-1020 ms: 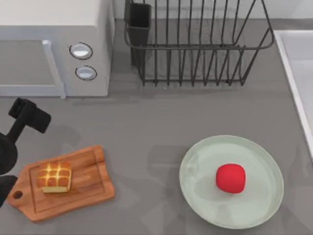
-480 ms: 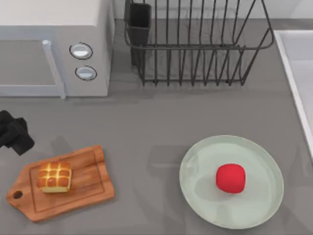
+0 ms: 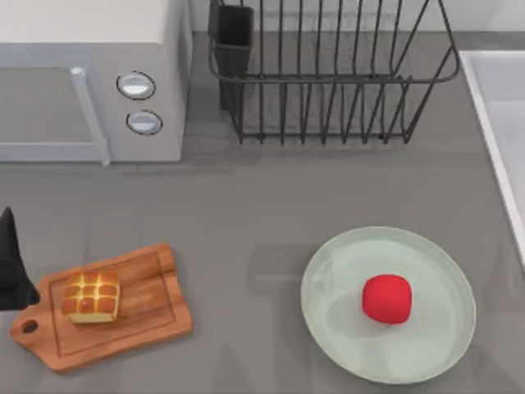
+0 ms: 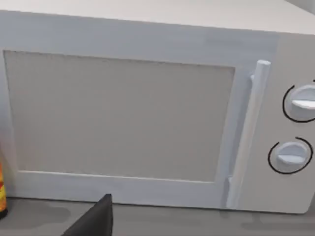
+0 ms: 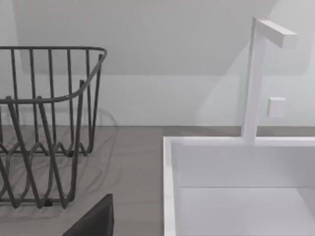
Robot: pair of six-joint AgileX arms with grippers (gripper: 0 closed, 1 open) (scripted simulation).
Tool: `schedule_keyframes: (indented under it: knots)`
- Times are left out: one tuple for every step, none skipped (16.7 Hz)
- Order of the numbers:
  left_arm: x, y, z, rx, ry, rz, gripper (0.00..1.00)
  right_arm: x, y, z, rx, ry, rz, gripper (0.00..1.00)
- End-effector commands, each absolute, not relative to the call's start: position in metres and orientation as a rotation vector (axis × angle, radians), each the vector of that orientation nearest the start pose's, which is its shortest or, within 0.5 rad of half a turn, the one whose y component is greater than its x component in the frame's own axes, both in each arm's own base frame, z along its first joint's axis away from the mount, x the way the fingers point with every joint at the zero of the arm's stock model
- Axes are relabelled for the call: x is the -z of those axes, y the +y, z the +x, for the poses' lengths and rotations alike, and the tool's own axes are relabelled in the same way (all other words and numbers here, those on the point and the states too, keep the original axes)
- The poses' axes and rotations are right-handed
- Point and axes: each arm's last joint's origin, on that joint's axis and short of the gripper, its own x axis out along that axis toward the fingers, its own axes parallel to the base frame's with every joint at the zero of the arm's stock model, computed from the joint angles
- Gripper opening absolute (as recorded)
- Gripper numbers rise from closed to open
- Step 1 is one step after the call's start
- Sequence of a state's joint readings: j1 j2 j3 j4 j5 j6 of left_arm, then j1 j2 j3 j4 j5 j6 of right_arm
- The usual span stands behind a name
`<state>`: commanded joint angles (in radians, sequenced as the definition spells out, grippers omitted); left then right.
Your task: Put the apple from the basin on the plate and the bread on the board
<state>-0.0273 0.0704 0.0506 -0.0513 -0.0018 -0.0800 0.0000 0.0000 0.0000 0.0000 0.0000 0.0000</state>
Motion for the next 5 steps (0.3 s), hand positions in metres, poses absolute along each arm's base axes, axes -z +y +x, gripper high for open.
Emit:
schedule_keyframes:
  knots:
    - [-0.1638, -0.0028, 0.1064, 0.014, 0.038, -0.043, 1.0, -0.16, -0.0012, 0.1057, 0.0, 0.0, 0.0, 1.0]
    - [-0.1616, -0.0019, 0.106, 0.007, 0.016, -0.018, 1.0, -0.16, -0.0012, 0.1057, 0.0, 0.0, 0.0, 1.0]
    - [-0.1604, -0.0014, 0.1058, 0.002, 0.004, -0.004, 1.0, -0.16, -0.0012, 0.1057, 0.0, 0.0, 0.0, 1.0]
    - [-0.16, -0.0012, 0.1057, 0.0, 0.0, 0.0, 1.0, -0.16, -0.0012, 0.1057, 0.0, 0.0, 0.0, 1.0]
    - [-0.16, -0.0012, 0.1057, 0.0, 0.0, 0.0, 1.0, -0.16, -0.0012, 0.1057, 0.0, 0.0, 0.0, 1.0]
